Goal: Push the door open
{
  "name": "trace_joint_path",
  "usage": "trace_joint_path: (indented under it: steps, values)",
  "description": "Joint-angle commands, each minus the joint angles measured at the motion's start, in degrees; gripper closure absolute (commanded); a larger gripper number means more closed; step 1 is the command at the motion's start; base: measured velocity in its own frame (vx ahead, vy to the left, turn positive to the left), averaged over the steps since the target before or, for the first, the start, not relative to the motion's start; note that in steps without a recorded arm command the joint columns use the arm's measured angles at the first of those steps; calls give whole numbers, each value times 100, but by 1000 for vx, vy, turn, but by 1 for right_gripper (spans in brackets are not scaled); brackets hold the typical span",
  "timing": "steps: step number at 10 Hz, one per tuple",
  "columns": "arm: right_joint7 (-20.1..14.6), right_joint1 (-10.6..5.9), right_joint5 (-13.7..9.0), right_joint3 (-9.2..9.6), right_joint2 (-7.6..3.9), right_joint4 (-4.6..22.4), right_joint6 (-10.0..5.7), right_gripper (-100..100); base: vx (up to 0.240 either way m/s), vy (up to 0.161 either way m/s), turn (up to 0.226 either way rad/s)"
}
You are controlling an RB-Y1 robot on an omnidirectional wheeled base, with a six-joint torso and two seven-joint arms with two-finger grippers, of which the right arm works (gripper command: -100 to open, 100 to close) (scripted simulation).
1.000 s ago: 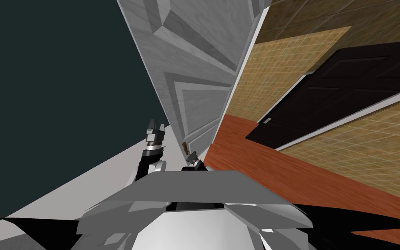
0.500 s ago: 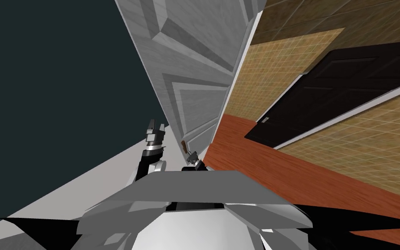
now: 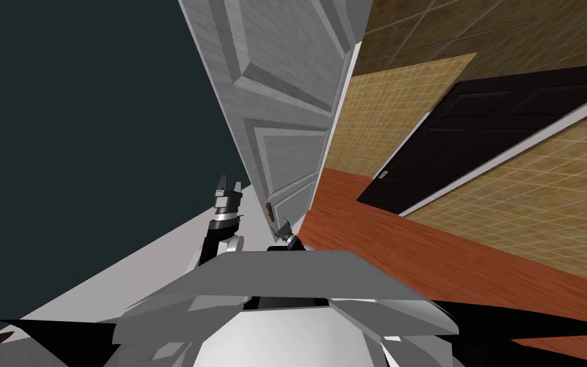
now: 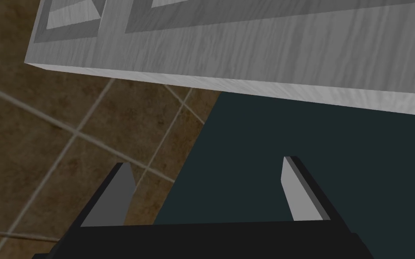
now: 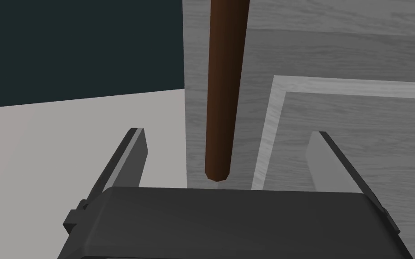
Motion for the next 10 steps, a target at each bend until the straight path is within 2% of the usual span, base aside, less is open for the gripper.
trace_joint_path:
  steps: [1, 5, 6, 7, 10]
  values:
    - [12, -7, -4, -17, 4, 8, 3, -100, 128, 119, 10]
    - [45, -40, -22, -76, 129, 56, 22, -100, 165, 122, 29]
    - [44, -35, -18, -68, 111, 55, 18, -100, 63, 51, 1]
    - [44, -35, -18, -68, 111, 55, 18, 100, -5, -7, -5]
    - [44, -35, -18, -68, 111, 55, 18, 100, -22, -17, 1]
